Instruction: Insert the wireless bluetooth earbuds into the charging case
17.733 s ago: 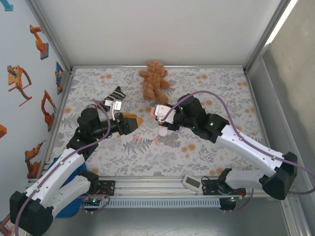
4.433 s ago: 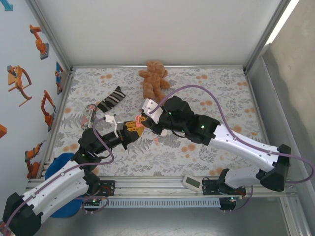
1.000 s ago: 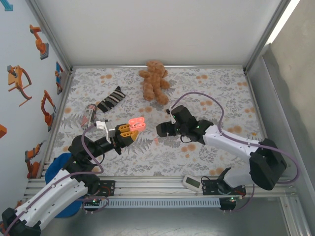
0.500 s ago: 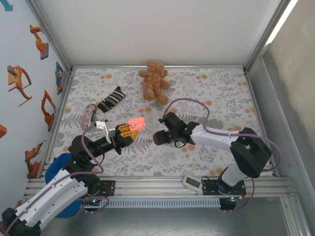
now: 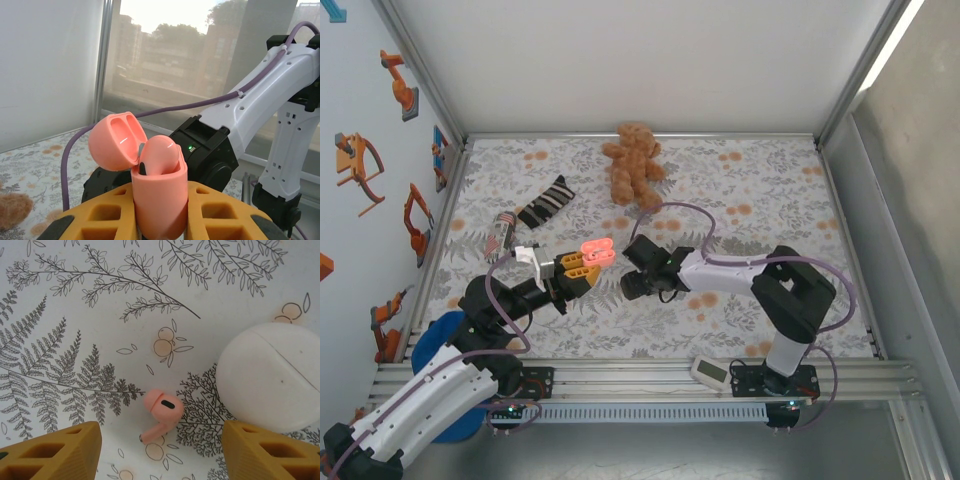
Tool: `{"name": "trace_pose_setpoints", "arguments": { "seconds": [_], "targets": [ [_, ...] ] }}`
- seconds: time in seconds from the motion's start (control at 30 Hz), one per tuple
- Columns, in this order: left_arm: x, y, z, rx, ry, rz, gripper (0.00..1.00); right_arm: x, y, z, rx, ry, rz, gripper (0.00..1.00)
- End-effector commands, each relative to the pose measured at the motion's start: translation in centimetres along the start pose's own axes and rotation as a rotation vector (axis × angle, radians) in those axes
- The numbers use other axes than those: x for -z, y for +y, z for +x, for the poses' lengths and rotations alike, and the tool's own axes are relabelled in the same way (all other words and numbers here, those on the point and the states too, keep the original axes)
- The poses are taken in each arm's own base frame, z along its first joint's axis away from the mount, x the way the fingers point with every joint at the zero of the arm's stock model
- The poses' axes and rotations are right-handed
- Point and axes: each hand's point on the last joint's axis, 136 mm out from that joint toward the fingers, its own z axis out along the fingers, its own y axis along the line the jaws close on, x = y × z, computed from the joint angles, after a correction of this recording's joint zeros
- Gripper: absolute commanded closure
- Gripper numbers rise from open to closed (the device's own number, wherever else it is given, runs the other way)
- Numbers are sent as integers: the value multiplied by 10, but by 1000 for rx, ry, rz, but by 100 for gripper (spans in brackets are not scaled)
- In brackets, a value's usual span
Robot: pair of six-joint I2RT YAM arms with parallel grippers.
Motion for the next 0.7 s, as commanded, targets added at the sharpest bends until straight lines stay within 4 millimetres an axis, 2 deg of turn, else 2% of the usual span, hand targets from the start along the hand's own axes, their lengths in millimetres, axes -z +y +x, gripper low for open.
{"name": "trace_pose_setpoints", "arguments": {
  "seconds": [0.0, 0.3, 0.67],
  "targets": [
    [2, -3, -10, -30, -31, 4, 100, -2, -7, -1, 37, 11, 84, 38],
    [2, -3, -9, -31, -30, 4, 100, -12, -12, 5, 65, 43, 139, 39],
    [1, -3, -10, -35, -31, 3, 100, -8, -26, 10, 92, 63, 215, 43]
  ]
}}
